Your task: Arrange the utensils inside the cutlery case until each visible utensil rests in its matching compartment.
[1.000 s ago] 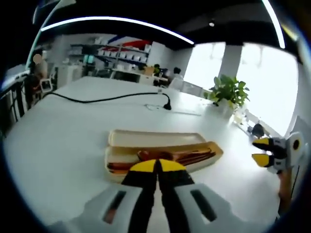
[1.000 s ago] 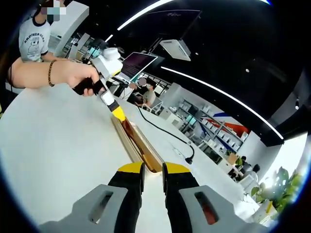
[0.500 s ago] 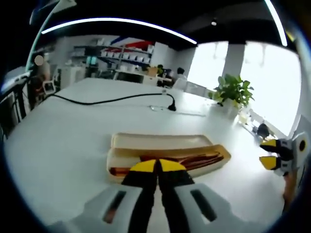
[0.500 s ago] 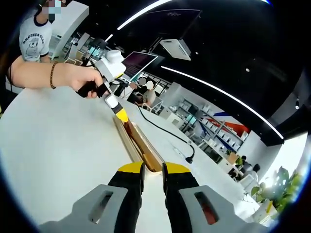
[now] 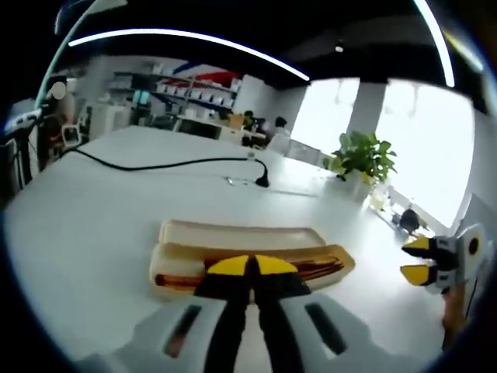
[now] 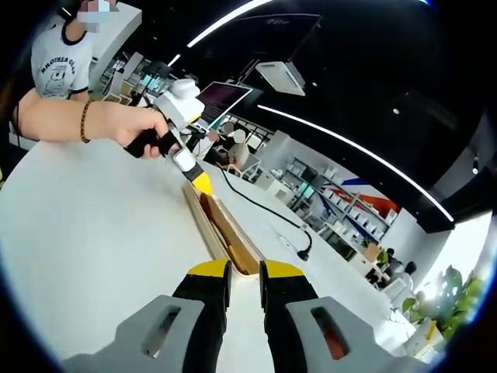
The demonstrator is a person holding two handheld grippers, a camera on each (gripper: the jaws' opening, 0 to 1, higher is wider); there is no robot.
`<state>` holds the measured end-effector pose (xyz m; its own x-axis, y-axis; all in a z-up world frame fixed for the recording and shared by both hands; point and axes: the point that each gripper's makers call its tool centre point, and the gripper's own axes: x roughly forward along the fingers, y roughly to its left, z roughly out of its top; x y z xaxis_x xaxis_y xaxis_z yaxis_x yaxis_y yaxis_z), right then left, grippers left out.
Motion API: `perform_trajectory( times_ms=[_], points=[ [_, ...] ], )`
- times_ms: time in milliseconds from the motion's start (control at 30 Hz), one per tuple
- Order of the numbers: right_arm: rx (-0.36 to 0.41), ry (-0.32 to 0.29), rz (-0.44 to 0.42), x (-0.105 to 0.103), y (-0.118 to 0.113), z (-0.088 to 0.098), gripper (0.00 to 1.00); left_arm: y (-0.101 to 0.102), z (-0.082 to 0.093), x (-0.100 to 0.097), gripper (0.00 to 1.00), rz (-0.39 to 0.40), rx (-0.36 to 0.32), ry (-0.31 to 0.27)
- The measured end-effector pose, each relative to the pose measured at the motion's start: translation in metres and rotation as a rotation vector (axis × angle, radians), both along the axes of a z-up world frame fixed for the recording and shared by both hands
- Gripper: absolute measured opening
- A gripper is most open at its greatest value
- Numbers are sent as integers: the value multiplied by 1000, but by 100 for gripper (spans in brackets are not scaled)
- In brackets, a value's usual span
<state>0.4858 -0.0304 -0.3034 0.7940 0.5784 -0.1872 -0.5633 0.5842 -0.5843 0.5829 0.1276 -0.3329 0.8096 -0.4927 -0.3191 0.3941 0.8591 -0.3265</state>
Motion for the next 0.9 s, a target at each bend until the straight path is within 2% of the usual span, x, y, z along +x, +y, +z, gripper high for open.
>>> perform_trajectory(
  times_ms=[133,433,533,700,900],
  points=[
    [1,-2,-1,0,0,0,14,-1,-7,-1,1,3,61,6],
    [3,-9,-1,-2,0,2,14,2,-11,-6,1,3,91,18],
    [4,-9,-1,-2,0,2,14,10,-11,-4,1,13,142,20],
    [3,-7,-1,-2,0,2,14,13,-14,-8,0,17,118,43],
    [2,-13,-6,-1,-1,4,14,8,-13,-6,1,8,108,30]
  ],
)
